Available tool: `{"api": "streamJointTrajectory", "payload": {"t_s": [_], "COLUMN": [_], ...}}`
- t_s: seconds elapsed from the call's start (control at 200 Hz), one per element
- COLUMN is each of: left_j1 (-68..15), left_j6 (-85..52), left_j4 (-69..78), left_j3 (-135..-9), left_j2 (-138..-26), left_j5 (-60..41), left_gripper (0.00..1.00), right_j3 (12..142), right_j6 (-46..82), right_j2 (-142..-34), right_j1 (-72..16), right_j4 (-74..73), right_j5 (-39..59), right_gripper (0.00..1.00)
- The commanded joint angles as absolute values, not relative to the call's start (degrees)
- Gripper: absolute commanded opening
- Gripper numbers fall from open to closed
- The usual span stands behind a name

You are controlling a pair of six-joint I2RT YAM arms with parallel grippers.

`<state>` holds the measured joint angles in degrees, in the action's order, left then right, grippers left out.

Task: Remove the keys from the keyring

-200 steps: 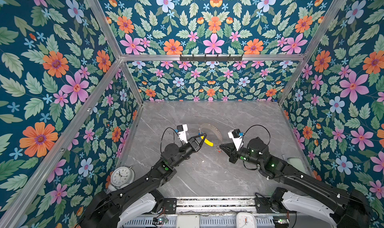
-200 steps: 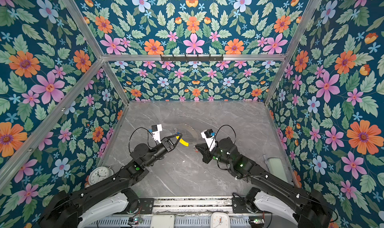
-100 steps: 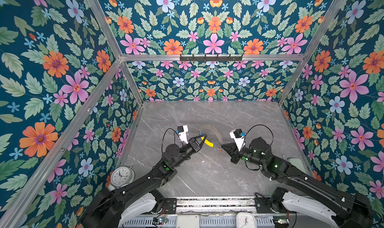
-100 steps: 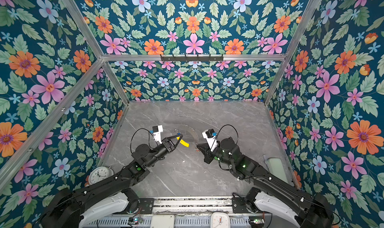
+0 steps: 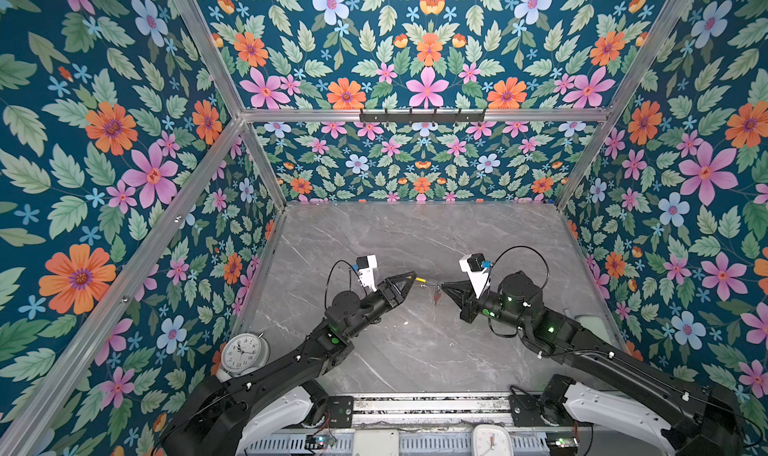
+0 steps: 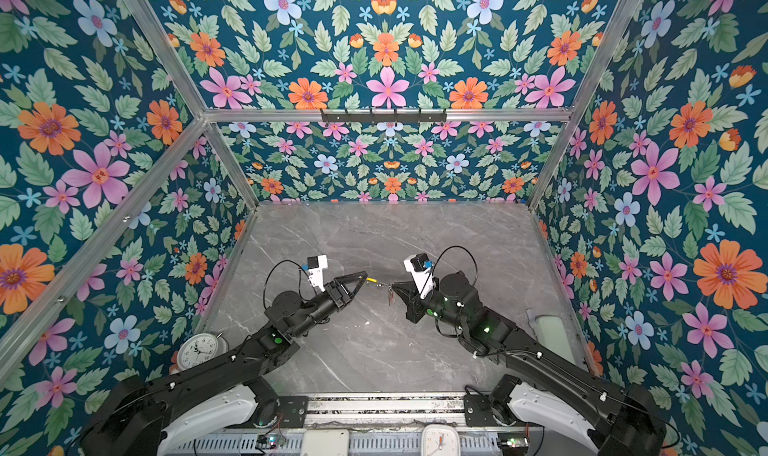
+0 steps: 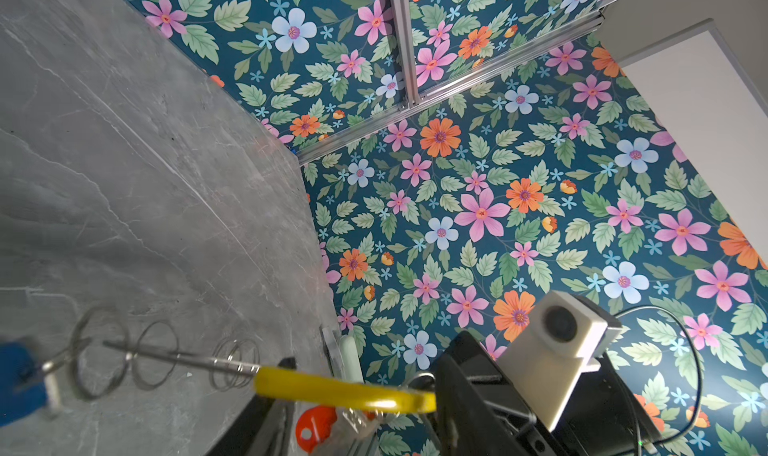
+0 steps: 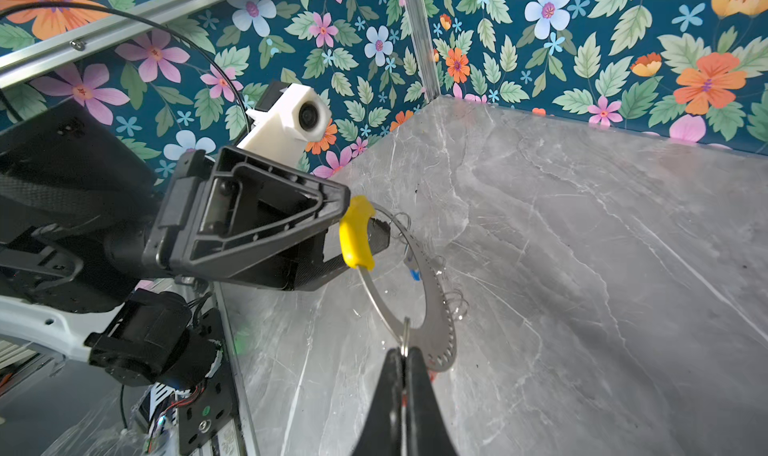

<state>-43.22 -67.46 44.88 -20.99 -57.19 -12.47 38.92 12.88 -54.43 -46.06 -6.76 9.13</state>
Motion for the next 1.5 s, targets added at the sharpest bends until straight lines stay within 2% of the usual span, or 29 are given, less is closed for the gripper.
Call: {"api": "streamJointTrajectory", "payload": {"t_s": [0.0,0.14,0.24,0.335,0.445,0.58,0.75,0.86,0.93,0.985,1.095,1.275,1.495], "left_j1": [-43.3,-43.2,-43.3,-43.3,-43.2,-43.3,-43.2,-43.2,-43.2,-43.2,-43.3,-43.2,-43.2], "left_j6": [-66.5,-65.7,-65.1,-64.4,-64.1,-61.4,-49.6,-45.6,-43.4,-42.1,-37.7,-37.0,-36.2], "left_j4": [43.6,40.8,38.9,37.6,37.5,34.3,26.8,26.5,28.9,26.7,22.9,30.9,35.9], "left_j3": [-20.0,-19.1,-18.4,-18.3,-18.4,-19.5,-23.3,-23.9,-24.0,-26.2,-31.3,-31.0,-29.2], "left_j2": [-56.0,-54.4,-53.1,-52.6,-53.1,-51.1,-46.3,-45.0,-45.1,-45.9,-49.4,-52.4,-51.0], "left_j5": [-12.2,-12.4,-13.1,-14.8,-17.2,-16.6,-14.3,-11.8,-13.3,-14.7,-21.2,-31.6,-36.8], "left_gripper": [0.6,0.61,0.55,0.47,0.46,0.52,0.61,0.63,0.64,0.69,0.55,0.37,0.35], "right_j3": [40.2,41.0,41.4,42.4,44.2,46.6,48.7,50.4,50.9,50.8,50.1,49.5,48.2], "right_j6": [11.1,10.5,9.7,8.8,8.3,8.2,8.5,7.0,7.0,7.4,8.6,10.3,12.5], "right_j2": [-55.2,-56.1,-56.2,-56.7,-58.0,-59.6,-60.5,-61.2,-61.7,-61.7,-61.3,-60.5,-58.6], "right_j1": [-46.1,-46.1,-46.0,-45.6,-44.2,-41.2,-35.8,-35.4,-35.3,-35.4,-35.3,-35.3,-35.2], "right_j4": [-8.6,-8.4,-8.2,-7.4,-5.6,-3.0,-0.6,1.8,2.5,2.1,0.2,-1.5,-3.6], "right_j5": [5.6,3.7,2.6,4.3,9.2,19.4,35.2,40.9,43.3,44.5,46.7,48.6,49.9], "right_gripper": [0.0,0.0,0.0,0.0,0.0,0.0,0.0,0.0,0.0,0.0,0.0,0.0,0.0]}}
